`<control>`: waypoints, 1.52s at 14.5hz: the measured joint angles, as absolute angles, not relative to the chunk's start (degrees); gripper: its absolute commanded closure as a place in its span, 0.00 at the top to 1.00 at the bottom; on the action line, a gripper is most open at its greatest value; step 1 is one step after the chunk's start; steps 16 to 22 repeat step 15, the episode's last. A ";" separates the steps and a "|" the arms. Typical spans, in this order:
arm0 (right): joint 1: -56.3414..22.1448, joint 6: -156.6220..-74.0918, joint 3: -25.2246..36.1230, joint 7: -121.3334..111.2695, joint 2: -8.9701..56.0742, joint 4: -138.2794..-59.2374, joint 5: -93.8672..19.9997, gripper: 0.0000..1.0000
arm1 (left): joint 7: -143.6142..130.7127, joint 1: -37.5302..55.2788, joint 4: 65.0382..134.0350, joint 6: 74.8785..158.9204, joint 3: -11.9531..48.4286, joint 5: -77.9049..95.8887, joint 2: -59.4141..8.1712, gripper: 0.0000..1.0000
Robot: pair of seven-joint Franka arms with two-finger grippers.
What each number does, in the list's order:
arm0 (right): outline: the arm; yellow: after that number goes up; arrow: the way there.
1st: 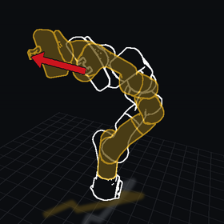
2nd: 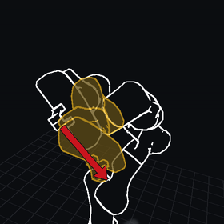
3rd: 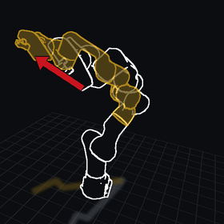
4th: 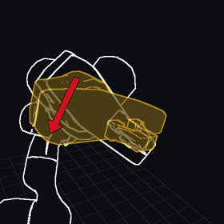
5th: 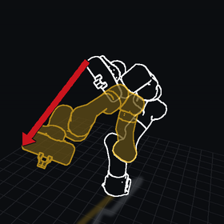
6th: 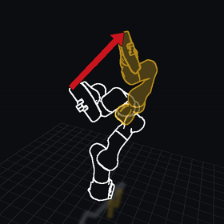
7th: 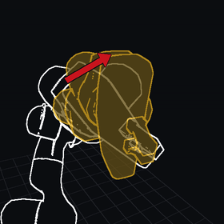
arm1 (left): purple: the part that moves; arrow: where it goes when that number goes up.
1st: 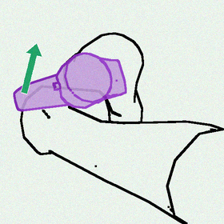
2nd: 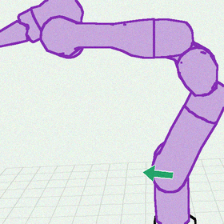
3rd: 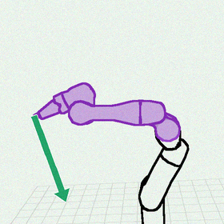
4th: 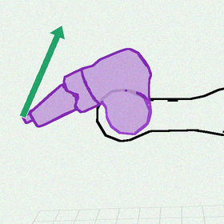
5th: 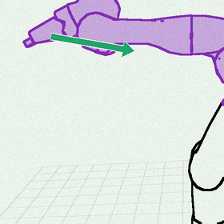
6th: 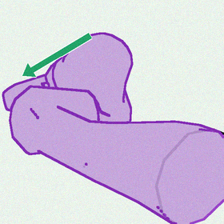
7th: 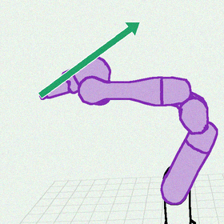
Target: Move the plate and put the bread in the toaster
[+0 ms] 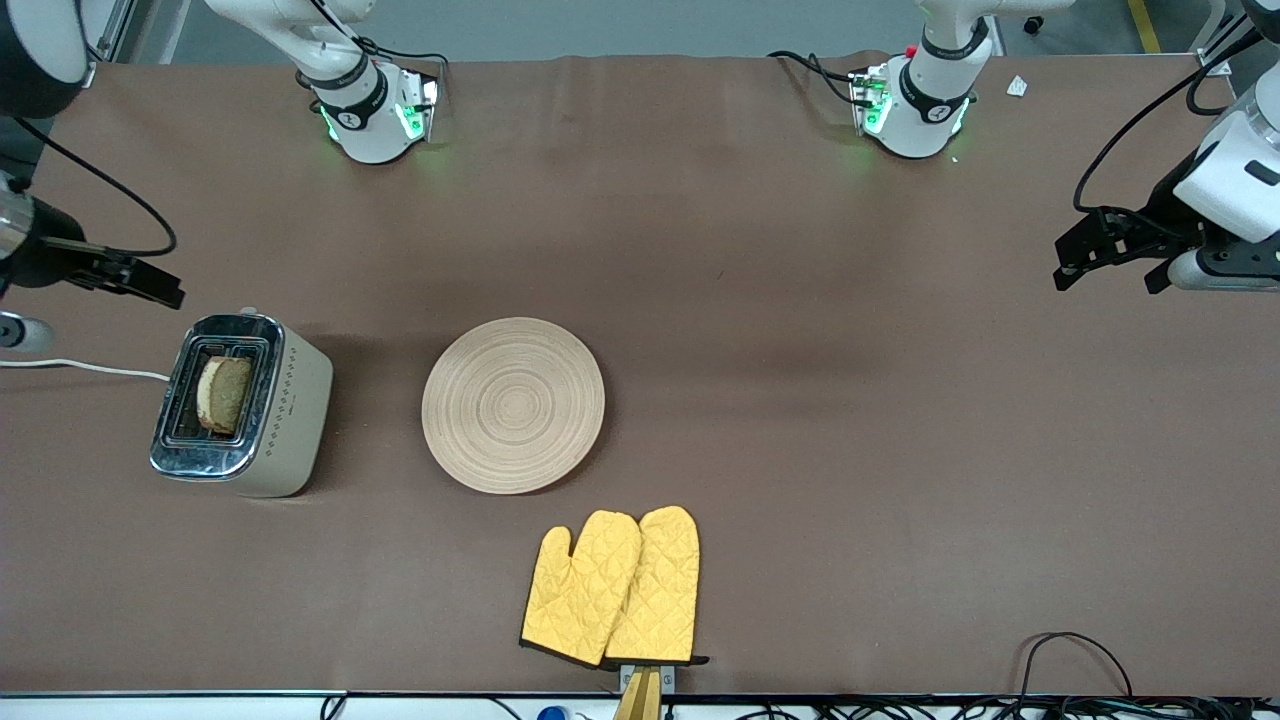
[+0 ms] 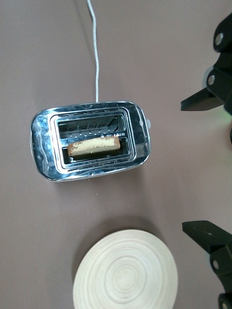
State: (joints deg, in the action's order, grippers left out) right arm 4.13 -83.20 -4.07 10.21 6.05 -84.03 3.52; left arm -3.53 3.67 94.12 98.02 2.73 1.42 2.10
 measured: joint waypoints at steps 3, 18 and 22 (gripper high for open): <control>5.31 -84.27 -3.86 6.25 3.55 -86.22 3.04 1.00 | -3.53 3.69 94.19 98.14 2.76 1.42 2.10 1.00; 6.10 -86.57 -2.80 -2.72 0.56 -90.03 1.77 1.00 | -3.53 3.68 93.41 98.37 2.75 1.42 2.09 1.00; 6.10 -86.57 -2.80 -2.72 0.56 -90.03 1.77 1.00 | -3.53 3.68 93.41 98.37 2.75 1.42 2.09 1.00</control>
